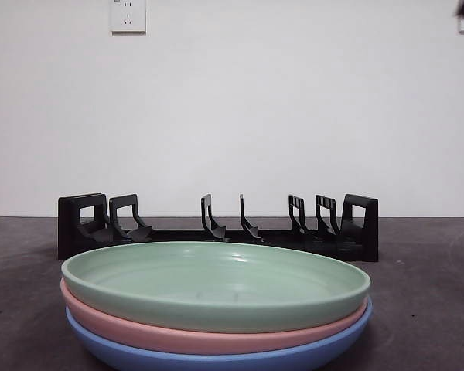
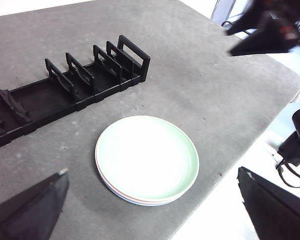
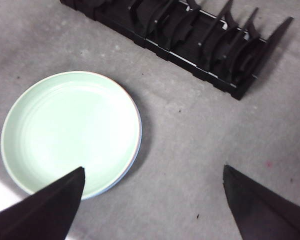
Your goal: Place the plate
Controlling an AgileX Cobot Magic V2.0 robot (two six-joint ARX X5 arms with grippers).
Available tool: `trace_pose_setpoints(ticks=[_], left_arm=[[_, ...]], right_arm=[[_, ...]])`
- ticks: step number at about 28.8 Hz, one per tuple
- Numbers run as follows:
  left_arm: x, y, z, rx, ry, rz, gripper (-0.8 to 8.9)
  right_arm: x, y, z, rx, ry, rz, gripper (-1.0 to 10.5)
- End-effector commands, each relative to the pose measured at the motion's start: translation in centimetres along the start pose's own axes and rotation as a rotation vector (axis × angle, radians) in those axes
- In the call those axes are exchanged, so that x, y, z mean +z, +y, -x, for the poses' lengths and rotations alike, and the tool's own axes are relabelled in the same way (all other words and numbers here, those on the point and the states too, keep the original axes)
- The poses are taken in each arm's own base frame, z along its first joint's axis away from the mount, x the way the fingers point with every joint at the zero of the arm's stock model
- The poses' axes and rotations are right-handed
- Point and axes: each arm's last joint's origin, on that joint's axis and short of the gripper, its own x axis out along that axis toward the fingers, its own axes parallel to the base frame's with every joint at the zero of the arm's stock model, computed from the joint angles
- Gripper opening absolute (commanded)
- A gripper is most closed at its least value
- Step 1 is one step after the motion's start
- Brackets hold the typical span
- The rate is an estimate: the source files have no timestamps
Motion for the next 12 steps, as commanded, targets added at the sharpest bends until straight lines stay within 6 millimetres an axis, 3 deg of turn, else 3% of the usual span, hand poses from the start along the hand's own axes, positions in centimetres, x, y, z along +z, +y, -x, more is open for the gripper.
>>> trace_pose_setpoints(ticks=[1, 6, 12], left_arm=[[0.3, -0.1, 0.1, -0.008, -0.012, 0.004, 5.30], [0.3, -0.1, 0.1, -0.008, -0.012, 0.040, 5.30], [0.3, -0.1, 0.1, -0.008, -0.010, 0.048, 5.20]], right_arm=[[-2.1, -0.2, 1.9, 0.032, -0.070, -0.006, 4.4], [-6.0, -0.1, 4.7, 0.131, -0.191, -0.075, 4.4], [-8.8, -0.1, 7.5, 0.164, -0.318, -0.096, 4.4]])
